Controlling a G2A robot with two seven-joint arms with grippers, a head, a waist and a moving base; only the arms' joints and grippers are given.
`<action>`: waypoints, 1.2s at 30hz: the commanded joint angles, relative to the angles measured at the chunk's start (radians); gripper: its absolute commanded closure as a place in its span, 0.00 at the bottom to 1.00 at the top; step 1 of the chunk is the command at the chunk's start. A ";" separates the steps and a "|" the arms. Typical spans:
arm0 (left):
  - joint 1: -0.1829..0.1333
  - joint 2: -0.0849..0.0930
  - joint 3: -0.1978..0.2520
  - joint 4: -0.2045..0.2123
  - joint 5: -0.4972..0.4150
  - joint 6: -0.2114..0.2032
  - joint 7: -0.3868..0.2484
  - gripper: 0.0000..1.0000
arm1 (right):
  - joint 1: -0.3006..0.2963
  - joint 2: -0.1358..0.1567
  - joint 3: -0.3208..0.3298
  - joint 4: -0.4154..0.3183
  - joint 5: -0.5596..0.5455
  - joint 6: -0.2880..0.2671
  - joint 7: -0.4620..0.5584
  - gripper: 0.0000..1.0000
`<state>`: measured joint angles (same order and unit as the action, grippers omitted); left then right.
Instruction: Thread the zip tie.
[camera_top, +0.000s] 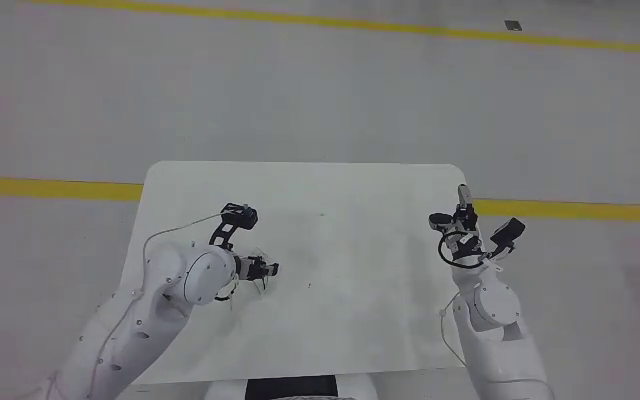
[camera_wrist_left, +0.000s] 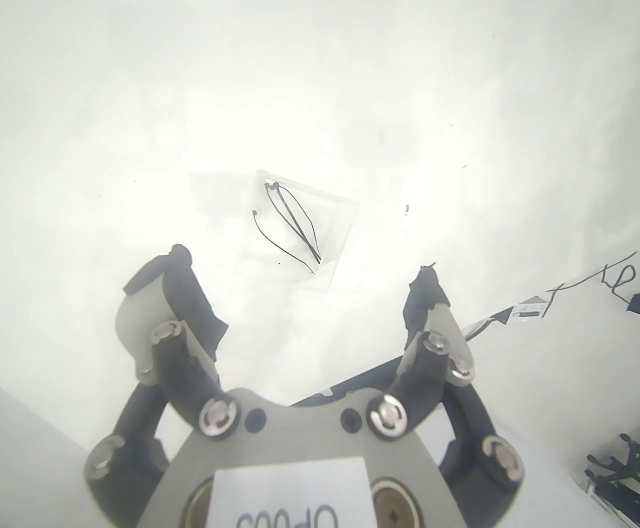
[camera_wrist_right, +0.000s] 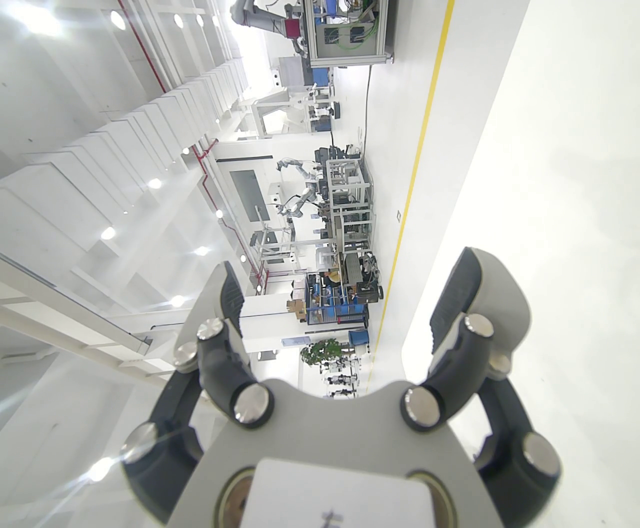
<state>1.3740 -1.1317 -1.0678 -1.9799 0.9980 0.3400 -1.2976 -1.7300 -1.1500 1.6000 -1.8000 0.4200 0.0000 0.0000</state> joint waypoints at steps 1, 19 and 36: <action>0.000 0.000 0.000 0.000 0.000 0.000 0.000 0.00 | 0.000 0.000 0.000 0.000 0.000 0.000 0.000 0.00; -0.024 -0.019 0.056 0.069 0.053 0.000 -0.002 0.00 | 0.000 0.000 0.000 0.000 0.000 0.000 0.000 0.00; -0.028 -0.048 0.050 0.101 0.040 0.000 -0.050 0.00 | 0.000 0.000 0.000 0.000 0.000 0.000 0.000 0.00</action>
<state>1.3466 -1.1790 -1.0168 -1.8808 1.0334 0.3400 -1.3448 -1.7300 -1.1500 1.6000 -1.8000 0.4200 0.0000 0.0000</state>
